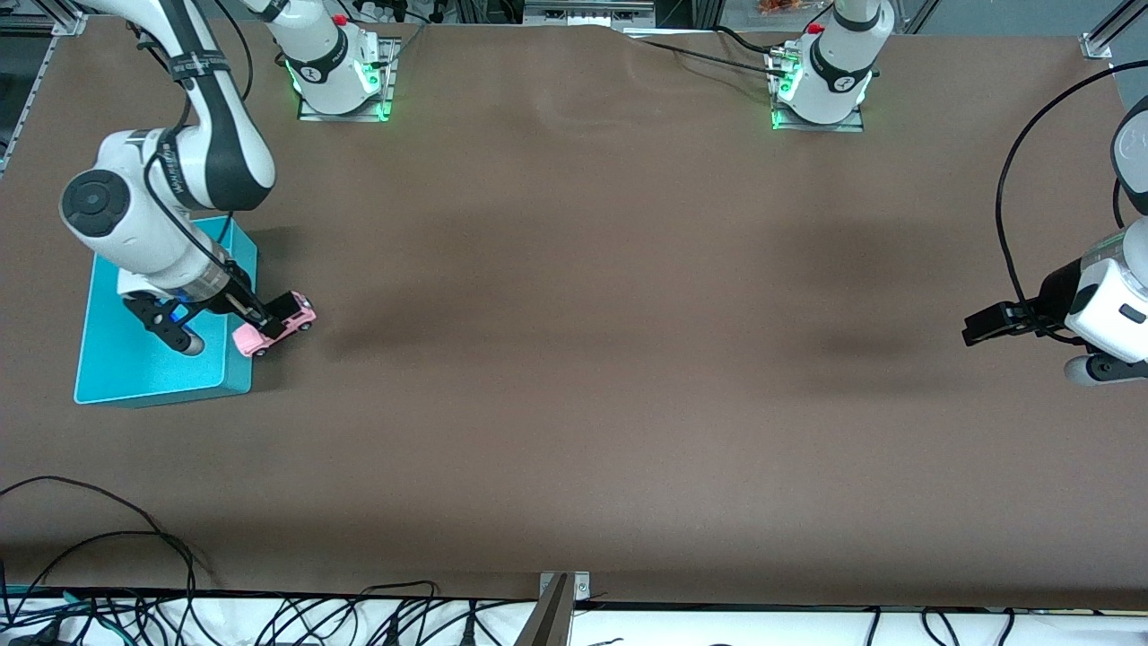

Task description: Wind and store pink jeep toy

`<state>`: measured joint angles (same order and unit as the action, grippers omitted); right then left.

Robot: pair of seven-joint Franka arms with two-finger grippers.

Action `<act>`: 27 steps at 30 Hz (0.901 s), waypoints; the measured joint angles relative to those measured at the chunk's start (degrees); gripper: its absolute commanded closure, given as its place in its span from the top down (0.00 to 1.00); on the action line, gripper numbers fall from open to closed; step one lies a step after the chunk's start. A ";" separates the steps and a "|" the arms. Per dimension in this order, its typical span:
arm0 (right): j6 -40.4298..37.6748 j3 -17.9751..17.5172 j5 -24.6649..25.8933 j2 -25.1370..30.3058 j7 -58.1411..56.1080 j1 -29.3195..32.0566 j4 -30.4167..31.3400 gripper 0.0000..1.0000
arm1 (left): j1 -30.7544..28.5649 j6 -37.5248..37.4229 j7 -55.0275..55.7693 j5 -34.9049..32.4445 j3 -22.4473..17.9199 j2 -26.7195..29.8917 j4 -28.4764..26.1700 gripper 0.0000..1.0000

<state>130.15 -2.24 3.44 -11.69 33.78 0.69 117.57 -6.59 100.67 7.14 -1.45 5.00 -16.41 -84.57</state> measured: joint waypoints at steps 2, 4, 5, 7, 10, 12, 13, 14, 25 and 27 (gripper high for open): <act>-0.98 1.87 0.00 0.00 -5.71 0.09 -0.57 0.00 | -0.02 0.00 0.00 0.00 0.00 0.00 0.00 1.00; -1.42 4.12 0.00 0.00 -11.64 0.24 -0.83 0.00 | -0.03 0.00 0.00 0.00 0.00 0.00 0.00 1.00; -1.49 5.13 0.00 0.00 -14.09 0.35 -0.85 0.00 | -0.03 0.00 0.00 0.00 0.00 0.00 0.00 1.00; -1.65 7.25 0.00 -0.07 -19.58 0.82 -0.84 0.00 | -0.04 0.00 0.00 0.00 0.00 0.00 0.00 1.00; -1.84 9.58 0.00 -0.41 -27.59 2.38 -0.83 0.00 | -0.04 0.00 0.00 0.00 0.00 0.00 0.00 1.00; -1.94 10.24 0.00 -0.74 -31.54 3.72 -0.81 0.00 | -0.04 0.00 0.00 0.00 0.00 0.00 0.00 1.00; -2.01 10.41 0.01 -0.95 -33.27 4.44 -0.78 0.00 | -0.04 0.00 0.00 0.00 0.00 0.00 0.00 1.00; -2.08 10.54 0.01 -1.19 -34.96 5.18 -0.74 0.00 | -0.04 0.00 0.00 0.00 0.00 0.00 0.00 1.00; -2.68 10.64 1.36 -5.48 -43.36 8.27 -0.44 0.00 | -0.05 0.00 0.00 0.00 0.00 0.00 0.00 1.00; -2.58 10.64 1.99 -6.83 -45.12 8.87 -0.44 0.00 | -0.05 0.00 0.00 0.00 0.00 0.00 0.00 1.00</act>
<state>127.58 8.40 5.44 -18.51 -11.34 9.56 117.14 -6.63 100.67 7.14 -1.45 5.00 -16.42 -84.58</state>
